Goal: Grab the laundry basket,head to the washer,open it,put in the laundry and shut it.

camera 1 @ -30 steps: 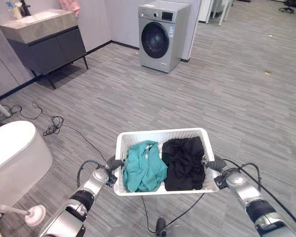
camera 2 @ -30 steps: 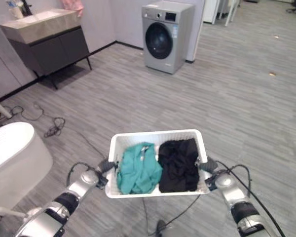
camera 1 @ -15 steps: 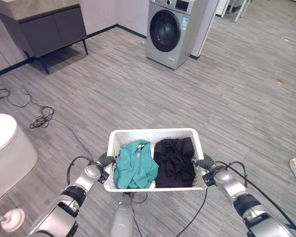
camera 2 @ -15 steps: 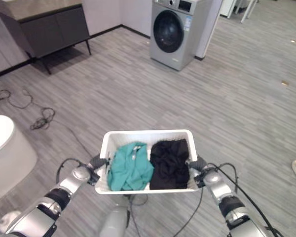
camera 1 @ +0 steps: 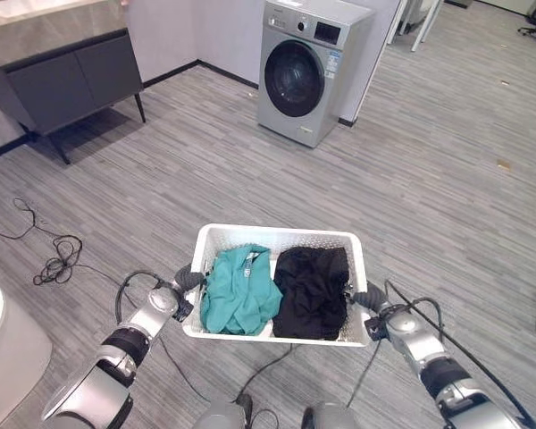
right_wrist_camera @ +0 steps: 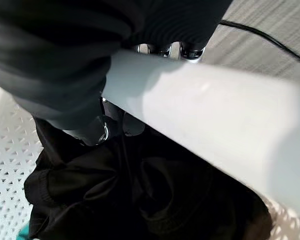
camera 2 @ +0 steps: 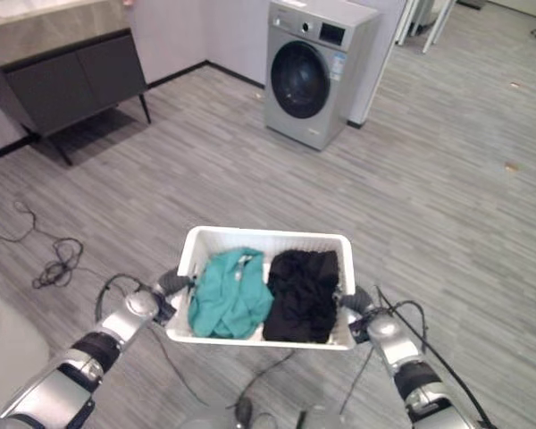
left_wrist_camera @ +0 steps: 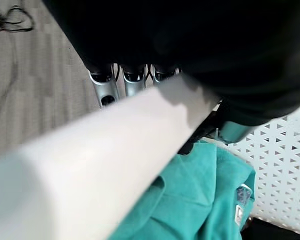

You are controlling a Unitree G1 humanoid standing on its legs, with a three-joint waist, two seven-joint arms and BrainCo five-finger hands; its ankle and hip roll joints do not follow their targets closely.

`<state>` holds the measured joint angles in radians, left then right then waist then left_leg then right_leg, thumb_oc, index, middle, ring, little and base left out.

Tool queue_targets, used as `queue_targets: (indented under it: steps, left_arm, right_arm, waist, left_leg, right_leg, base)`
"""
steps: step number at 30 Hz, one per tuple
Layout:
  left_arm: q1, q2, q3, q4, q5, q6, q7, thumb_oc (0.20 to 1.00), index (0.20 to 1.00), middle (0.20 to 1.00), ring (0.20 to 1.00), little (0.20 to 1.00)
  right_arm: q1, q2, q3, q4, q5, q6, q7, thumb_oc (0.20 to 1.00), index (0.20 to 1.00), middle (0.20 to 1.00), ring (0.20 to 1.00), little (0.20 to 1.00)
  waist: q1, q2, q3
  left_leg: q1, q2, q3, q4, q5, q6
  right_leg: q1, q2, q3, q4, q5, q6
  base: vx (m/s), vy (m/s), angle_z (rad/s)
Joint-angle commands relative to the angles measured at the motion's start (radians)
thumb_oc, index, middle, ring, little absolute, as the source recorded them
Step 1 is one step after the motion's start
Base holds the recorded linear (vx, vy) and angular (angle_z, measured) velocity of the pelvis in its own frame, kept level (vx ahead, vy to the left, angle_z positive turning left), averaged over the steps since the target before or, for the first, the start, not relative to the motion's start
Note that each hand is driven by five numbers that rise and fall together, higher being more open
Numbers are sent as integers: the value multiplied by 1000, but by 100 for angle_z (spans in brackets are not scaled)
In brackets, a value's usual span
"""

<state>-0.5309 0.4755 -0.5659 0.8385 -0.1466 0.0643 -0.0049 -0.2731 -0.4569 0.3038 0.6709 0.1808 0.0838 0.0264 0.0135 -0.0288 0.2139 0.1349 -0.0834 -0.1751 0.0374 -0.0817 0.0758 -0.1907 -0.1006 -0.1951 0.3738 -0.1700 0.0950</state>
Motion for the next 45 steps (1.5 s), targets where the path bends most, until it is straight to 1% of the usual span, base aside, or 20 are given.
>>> queue_targets:
  steps: [1,2,6,10,11,12,14,16,20,23,24,25,26,27,30,34,38,41,43,45]
  left_arm:
    - [-88,-1,-3,-17,26,-74,35,200,200,200,200,200]
    - [-91,-20,7,1,38,-80,43,200,200,200,200,200]
    - [-66,-24,16,-3,58,-79,35,200,200,200,200,200]
    - [-46,-25,26,-20,63,-83,28,200,200,200,200,200]
    - [-39,-31,30,-18,59,-85,27,200,200,200,200,200]
    - [-43,-34,29,-19,48,-84,24,200,200,200,200,200]
    - [-43,-33,28,-19,48,-84,24,200,200,200,200,200]
    - [-61,-16,27,-30,17,-78,24,200,200,200,200,200]
    - [-93,-17,19,-49,-11,-70,32,200,200,200,200,200]
    - [-108,-18,11,-65,-18,-70,36,200,200,200,200,200]
    - [-114,-22,5,-63,-15,-74,37,200,200,200,200,200]
    - [-123,-27,-3,-55,-14,-74,38,200,200,200,200,200]
    - [-123,-27,-3,-55,-14,-74,38,200,200,200,200,200]
    - [-123,-28,-4,-45,-12,-77,36,200,200,200,200,200]
    - [-123,-26,1,-31,-25,-81,36,200,200,200,200,200]
    - [-106,-18,9,-32,-42,-87,35,200,200,200,200,200]
    - [-60,-5,17,-47,-35,-91,33,200,200,200,200,200]
    - [-46,17,14,-48,-15,-89,28,200,200,200,200,200]
    - [-52,28,10,-54,0,-85,32,200,200,200,200,200]
    - [-57,33,8,-53,3,-83,33,200,200,200,200,200]
  right_arm:
    - [-59,-76,-43,-27,-3,-64,-18,200,200,200,200,200]
    - [-54,-77,-56,-41,-1,-65,-22,200,200,200,200,200]
    - [-40,-73,-65,-41,-3,-65,-15,200,200,200,200,200]
    - [-32,-91,-64,-49,1,-62,-7,200,200,200,200,200]
    - [-35,-95,-58,-47,0,-62,-4,200,200,200,200,200]
    - [-42,-101,-52,-48,10,-64,-6,200,200,200,200,200]
    - [-42,-100,-52,-48,11,-64,-6,200,200,200,200,200]
    - [-47,-107,-50,-55,36,-72,-24,200,200,200,200,200]
    - [-65,-112,-29,-59,42,-66,-37,200,200,200,200,200]
    - [-54,-117,-28,-93,42,-64,-39,200,200,200,200,200]
    - [-48,-117,-30,-99,43,-67,-39,200,200,200,200,200]
    - [-47,-113,-30,-102,42,-73,-39,200,200,200,200,200]
    - [-47,-113,-31,-102,42,-73,-39,200,200,200,200,200]
    - [-53,-101,-23,-97,38,-83,-39,200,200,200,200,200]
    - [-75,-73,-7,-72,36,-93,-44,200,200,200,200,200]
    - [-105,-41,24,-49,36,-94,-38,200,200,200,200,200]
    - [-87,-16,23,-53,33,-87,-20,200,200,200,200,200]
    - [-64,-5,13,-40,27,-85,-11,200,200,200,200,200]
    - [-63,4,0,-28,25,-80,-13,200,200,200,200,200]
    - [-63,7,-1,-24,22,-82,-14,200,200,200,200,200]
  waist:
    - [-1,-23,-66]
    - [-27,-22,-62]
    - [-50,-6,-84]
    - [-63,-2,-123]
    - [-70,9,-130]
    - [-75,21,-136]
    - [-78,16,-139]
    - [-46,-25,-107]
    - [-4,-44,-65]
    - [25,-52,-52]
    - [37,-51,-45]
    - [56,-35,-40]
    - [56,-37,-40]
    - [87,-25,-37]
    - [125,-18,-36]
    - [159,-18,-47]
    - [181,-29,-89]
    - [182,-53,-114]
    - [161,-40,-104]
    - [155,-35,-97]
  left_leg:
    - [-38,41,123,61,-42,-27]
    - [19,40,106,69,-98,-40]
    - [113,57,101,73,-145,-55]
    - [168,99,99,105,-144,-87]
    - [169,120,99,137,-117,-100]
    - [114,174,114,320,11,-134]
    - [107,169,110,320,15,-133]
    - [-87,218,133,743,187,-109]
    - [-238,277,180,832,163,-89]
    - [-330,292,244,648,138,-92]
    - [-351,298,269,538,149,-103]
    - [-357,301,289,270,177,-115]
    - [-352,298,292,258,185,-114]
    - [-358,269,261,46,223,-130]
    - [-409,235,182,-80,240,-145]
    - [-415,227,131,-43,246,-155]
    - [-409,193,134,84,247,-133]
    - [-374,134,164,146,180,-85]
    - [-311,109,191,156,115,-33]
    - [-285,102,200,153,95,-18]
  right_leg:
    - [33,-37,48,-215,192,63]
    - [-31,-72,69,-364,280,101]
    - [-41,-86,-1,-423,315,118]
    - [-5,-67,-9,-368,347,97]
    - [-5,-51,-9,-341,338,85]
    - [27,-8,-12,-296,293,44]
    - [24,-14,-14,-297,295,44]
    - [128,37,-8,-273,211,-56]
    - [201,63,-19,-281,153,-86]
    - [250,68,-19,-289,109,-77]
    - [270,70,-25,-290,95,-70]
    - [304,78,-32,-282,65,-53]
    - [303,76,-32,-283,67,-53]
    - [353,87,-27,-276,31,-40]
    - [394,105,10,-265,-13,-43]
    - [451,102,59,-252,-53,-32]
    - [476,46,86,-197,-37,3]
    - [420,-16,96,-24,111,58]
    - [313,-43,87,233,266,86]
    - [277,-60,70,289,279,90]
  base:
    - [548,-132,31]
    - [434,-99,25]
    - [570,-127,18]
    - [396,-148,36]
    - [607,-318,23]
    - [452,-256,16]
    - [263,-201,4]
    - [500,-483,9]
    - [251,-216,-30]
    - [292,-56,1]
    - [490,94,-9]
    - [372,99,-10]
    - [556,173,-2]
    - [294,86,-6]
    - [403,91,-34]
    - [402,142,-61]
    - [460,271,-60]
    - [407,297,-29]
    - [360,341,14]
    - [228,216,5]
